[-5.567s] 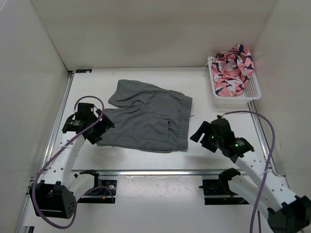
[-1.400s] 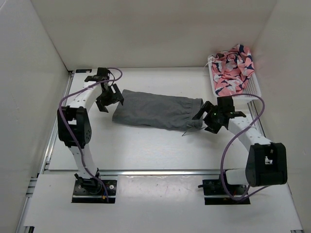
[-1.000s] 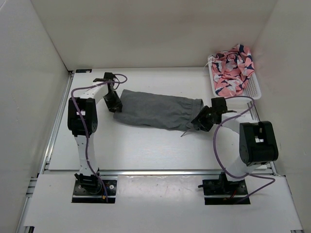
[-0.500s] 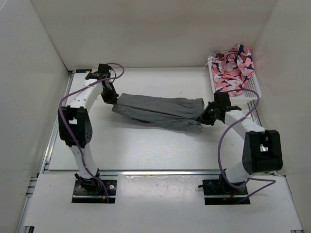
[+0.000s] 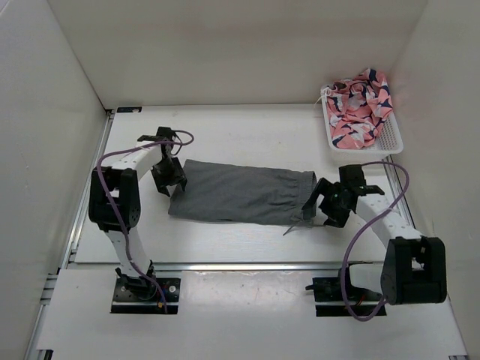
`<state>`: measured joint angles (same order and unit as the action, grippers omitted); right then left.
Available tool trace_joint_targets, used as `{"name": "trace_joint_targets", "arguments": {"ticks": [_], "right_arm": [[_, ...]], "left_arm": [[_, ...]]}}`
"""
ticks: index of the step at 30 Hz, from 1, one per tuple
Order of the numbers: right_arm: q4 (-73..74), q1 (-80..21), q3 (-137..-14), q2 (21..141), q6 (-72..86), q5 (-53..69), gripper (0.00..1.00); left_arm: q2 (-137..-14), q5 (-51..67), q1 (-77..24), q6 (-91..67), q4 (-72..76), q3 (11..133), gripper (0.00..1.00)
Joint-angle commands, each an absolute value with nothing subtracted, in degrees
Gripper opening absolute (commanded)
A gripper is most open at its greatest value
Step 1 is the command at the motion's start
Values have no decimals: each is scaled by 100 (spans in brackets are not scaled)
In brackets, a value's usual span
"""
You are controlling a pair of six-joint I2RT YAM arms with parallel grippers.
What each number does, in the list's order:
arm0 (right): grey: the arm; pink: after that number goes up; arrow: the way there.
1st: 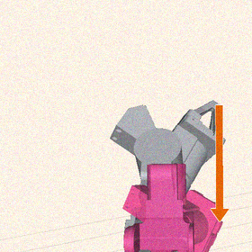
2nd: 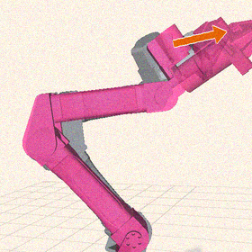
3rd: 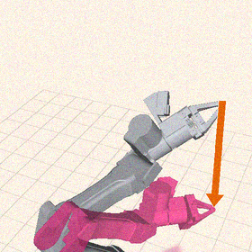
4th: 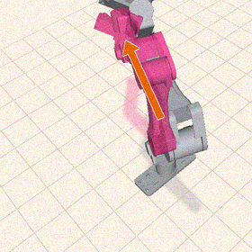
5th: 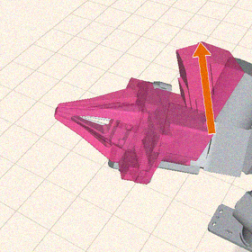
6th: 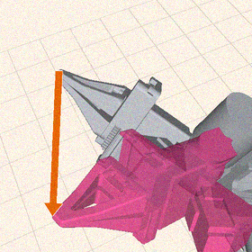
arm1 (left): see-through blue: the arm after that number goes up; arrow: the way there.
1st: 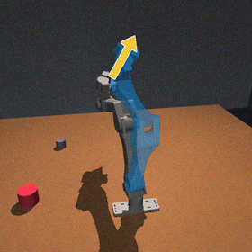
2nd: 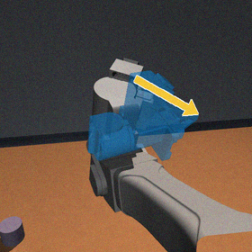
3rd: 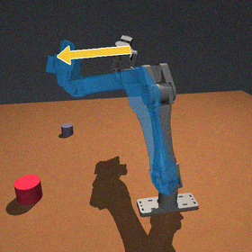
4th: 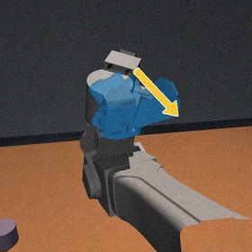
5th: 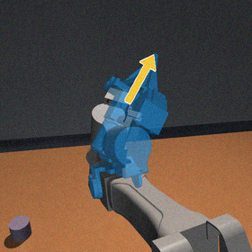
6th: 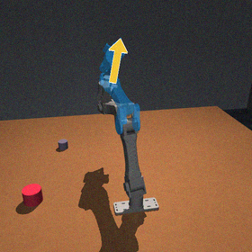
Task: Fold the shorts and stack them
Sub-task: Fold the shorts
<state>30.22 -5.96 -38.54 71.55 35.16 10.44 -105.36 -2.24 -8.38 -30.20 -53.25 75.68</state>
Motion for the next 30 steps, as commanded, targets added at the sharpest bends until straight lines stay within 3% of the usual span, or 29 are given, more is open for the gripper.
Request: {"name": "trace_joint_targets", "arguments": {"ticks": [1,6,9,15,20,24,26,27,28,30], "right_arm": [[3216,-379,-4017,6715,3261,1028,100],[2999,-272,-4245,7039,2971,1256,100],[2427,-272,-4245,7531,2918,1792,95],[1381,-272,-3964,8393,2918,2294,68],[1116,-325,-3964,8744,2918,2400,49],[1116,-325,-4087,9157,2856,2339,45],[1203,-325,-4209,9211,2804,2224,33],[1352,-325,-4262,9281,2804,2093,6],[1449,-273,-4332,9281,2804,1987,0],[1738,-272,-4403,8993,2742,1768,0]], "left_arm": [[-10134,-395,-826,-2971,-5159,7821,65],[-10159,-588,-826,-2865,-5334,8147,66],[-10396,-728,-826,-2865,-5335,8262,65],[-11108,-984,-826,-2865,-5212,8613,58],[-11391,-704,-826,-2918,-5098,8613,46],[-11522,-361,-878,-2918,-4931,8421,30],[-11522,-308,-949,-2971,-4878,8324,24],[-11522,-308,-949,-3023,-4878,8236,20],[-11470,-255,-1010,-3023,-4878,8235,17],[-11417,-203,-1080,-3084,-4825,8087,16]]}}
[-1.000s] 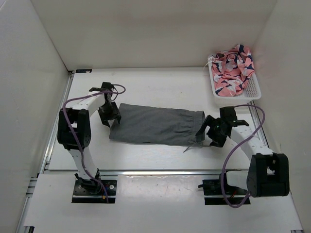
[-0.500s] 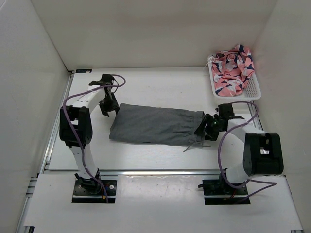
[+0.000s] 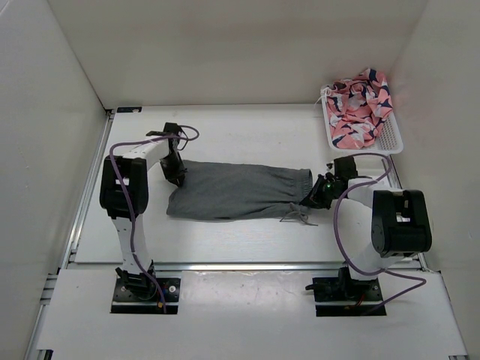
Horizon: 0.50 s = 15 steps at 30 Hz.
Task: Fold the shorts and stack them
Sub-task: Fold the shorts
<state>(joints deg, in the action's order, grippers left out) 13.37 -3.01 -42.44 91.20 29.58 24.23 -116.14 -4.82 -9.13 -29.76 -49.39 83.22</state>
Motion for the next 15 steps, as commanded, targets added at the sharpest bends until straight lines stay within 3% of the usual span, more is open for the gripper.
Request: {"name": "trace_joint_targets", "arguments": {"ticks": [1,8,13,15], "right_arm": [[1888,-272,-4464,8887,2742,1471,0],[3092,-781,-5448,8078,2400,388,0],[3743,-1432,-6494,7998,2136,-465,0],[3946,-1669,-6871,7998,2075,-650,0]], "left_arm": [[-11365,-202,-1168,-3085,-4825,8086,16],[-10917,-149,-1424,-3349,-4825,7761,14],[-10355,-149,-1197,-3287,-4825,7630,33],[-10284,-71,-1055,-3226,-4825,7532,35]]}}
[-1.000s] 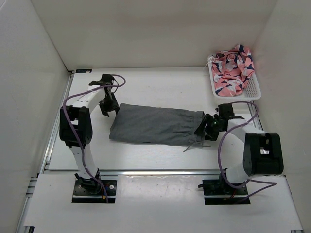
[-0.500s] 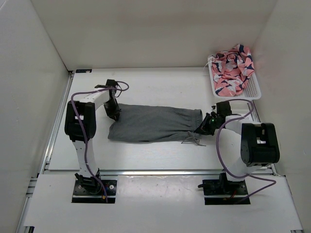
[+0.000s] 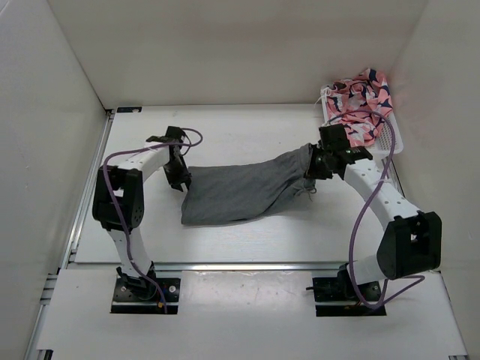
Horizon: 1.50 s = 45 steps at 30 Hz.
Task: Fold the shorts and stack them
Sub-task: Fold the shorts
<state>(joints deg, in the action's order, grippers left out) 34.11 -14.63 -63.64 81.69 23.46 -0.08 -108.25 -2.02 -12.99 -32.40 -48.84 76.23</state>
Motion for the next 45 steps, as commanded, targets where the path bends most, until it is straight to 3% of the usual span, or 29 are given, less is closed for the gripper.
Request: {"name": "trace_joint_targets", "arguments": {"ticks": [1,11,12,13,14,15,18,20,29,37,45], "right_arm": [[4059,-1740,-6986,8059,2074,-763,0],[4228,-2022,-7269,8271,2302,-801,0],[4175,-1934,-7155,8271,2355,-634,5],[4114,-1733,-6841,8210,2355,-476,17],[4026,-1618,-6664,8209,2451,-309,37],[3834,-1487,-6506,8209,2452,136,77],[3343,-775,-5899,8104,2602,1069,99],[3077,-265,-5443,7823,2759,1815,99],[2620,799,-4115,7296,2847,2802,99],[1259,1134,-3341,7813,3724,3524,99],[396,1134,-3287,8561,4184,3077,83]], "left_arm": [[-10283,17,-994,-3069,-4825,7463,35],[-10704,114,-853,-2909,-4825,7400,35],[-10705,166,-853,-2909,-4825,7453,34],[-10705,167,-853,-2909,-4825,7453,34],[-10705,167,-905,-2909,-4825,7453,34],[-10705,167,-905,-2909,-4825,7505,34],[-10705,167,-957,-2856,-4825,7558,34],[-10705,167,-958,-2804,-4825,7559,34],[-10705,167,-958,-2804,-4825,7611,34],[-10758,44,-958,-2804,-4878,7611,34],[-10758,97,-686,-2804,-4878,7611,34]]}}
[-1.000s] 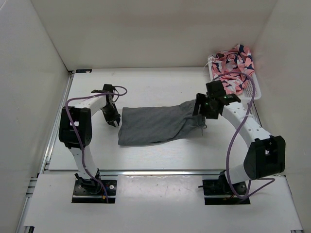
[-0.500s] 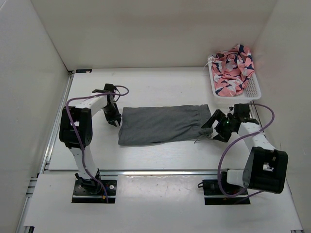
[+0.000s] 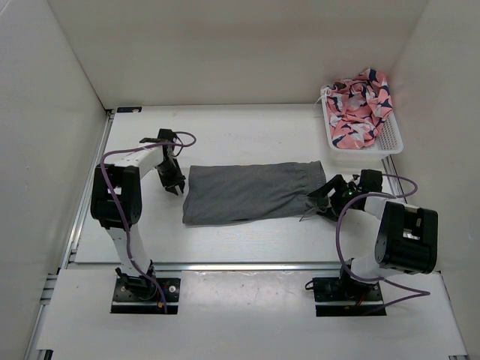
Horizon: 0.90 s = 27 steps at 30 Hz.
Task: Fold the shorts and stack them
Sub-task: Fold the shorts
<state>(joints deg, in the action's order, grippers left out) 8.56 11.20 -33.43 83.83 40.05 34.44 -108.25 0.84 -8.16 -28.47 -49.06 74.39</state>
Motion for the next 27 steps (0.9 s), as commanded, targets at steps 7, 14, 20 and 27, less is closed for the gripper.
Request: {"name": "trace_joint_targets", "arguments": {"ticks": [7,14,20,27], "right_arm": [[536,959,-3796,8885,4034,2549,44],[1484,71,-4639,8640,3411,1250,0],[2258,-983,-5499,8104,3085,19,0],[3014,-3037,-7317,8418,2470,-1300,0]], "left_arm": [[-11004,342,-519,-2804,-4878,7611,34],[-11250,589,-729,-3040,-4764,7611,19],[-11250,650,-809,-3155,-4649,7445,10],[-11197,703,-809,-3208,-4649,7444,10]]}}
